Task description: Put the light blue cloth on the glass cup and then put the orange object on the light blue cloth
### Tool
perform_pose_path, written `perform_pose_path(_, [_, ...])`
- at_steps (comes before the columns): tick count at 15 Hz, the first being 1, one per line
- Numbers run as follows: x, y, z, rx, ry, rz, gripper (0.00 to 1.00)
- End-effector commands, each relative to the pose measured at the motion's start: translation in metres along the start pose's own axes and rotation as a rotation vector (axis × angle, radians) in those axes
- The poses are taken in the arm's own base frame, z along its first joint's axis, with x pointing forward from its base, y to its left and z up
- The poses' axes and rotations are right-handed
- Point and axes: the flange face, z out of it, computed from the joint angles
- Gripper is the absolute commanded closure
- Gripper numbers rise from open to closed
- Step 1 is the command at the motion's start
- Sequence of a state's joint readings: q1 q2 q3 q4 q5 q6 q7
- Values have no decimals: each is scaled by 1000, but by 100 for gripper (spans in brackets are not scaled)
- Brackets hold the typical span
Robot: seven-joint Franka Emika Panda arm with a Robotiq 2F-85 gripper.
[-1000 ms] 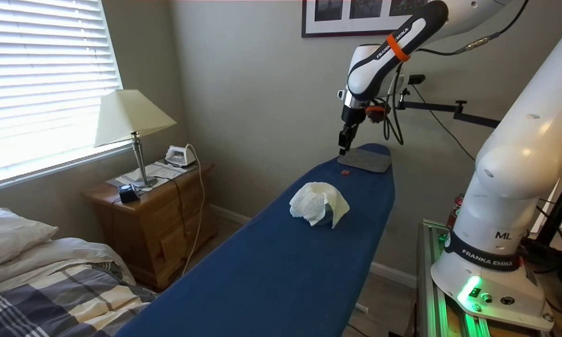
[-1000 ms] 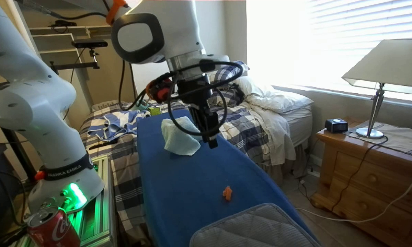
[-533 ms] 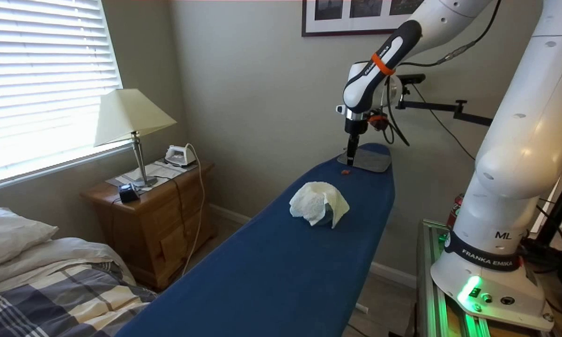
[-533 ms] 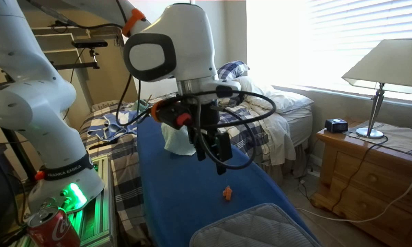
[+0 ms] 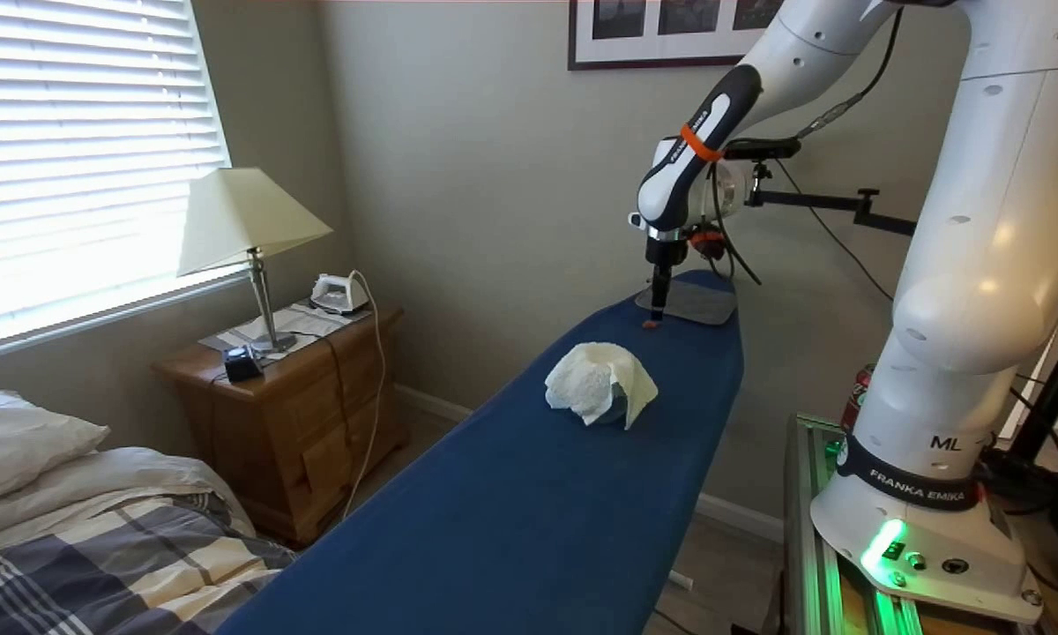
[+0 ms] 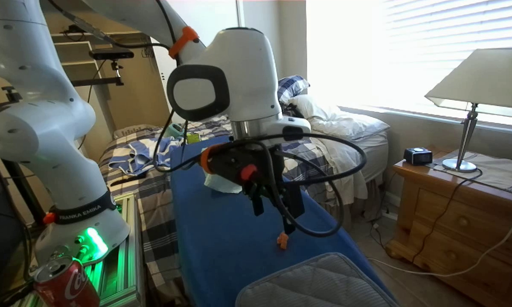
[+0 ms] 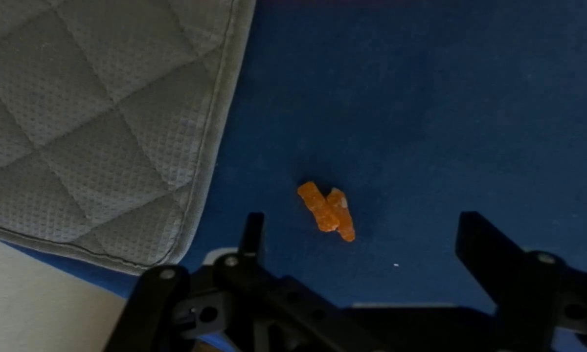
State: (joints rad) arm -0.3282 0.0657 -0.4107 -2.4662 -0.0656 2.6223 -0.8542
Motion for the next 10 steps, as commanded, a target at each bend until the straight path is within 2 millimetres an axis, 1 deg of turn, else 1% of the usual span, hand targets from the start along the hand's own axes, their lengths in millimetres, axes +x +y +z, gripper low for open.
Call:
perform_pose_path(1, [4, 8, 18, 8, 33, -6, 0])
perform_pose_path(3, [6, 8, 26, 22, 33, -9, 0])
perform_pose_path(5, [8, 8, 33, 32, 28, -12, 15])
perform_pose_path(6, [8, 8, 36, 36, 25, -15, 26])
perform_pose_path(8, [10, 8, 40, 40, 18, -19, 33])
perform_pose_path(9, [10, 8, 41, 41, 15, -20, 35])
perform_pose_path(10, [11, 9, 42, 41, 14, -20, 28])
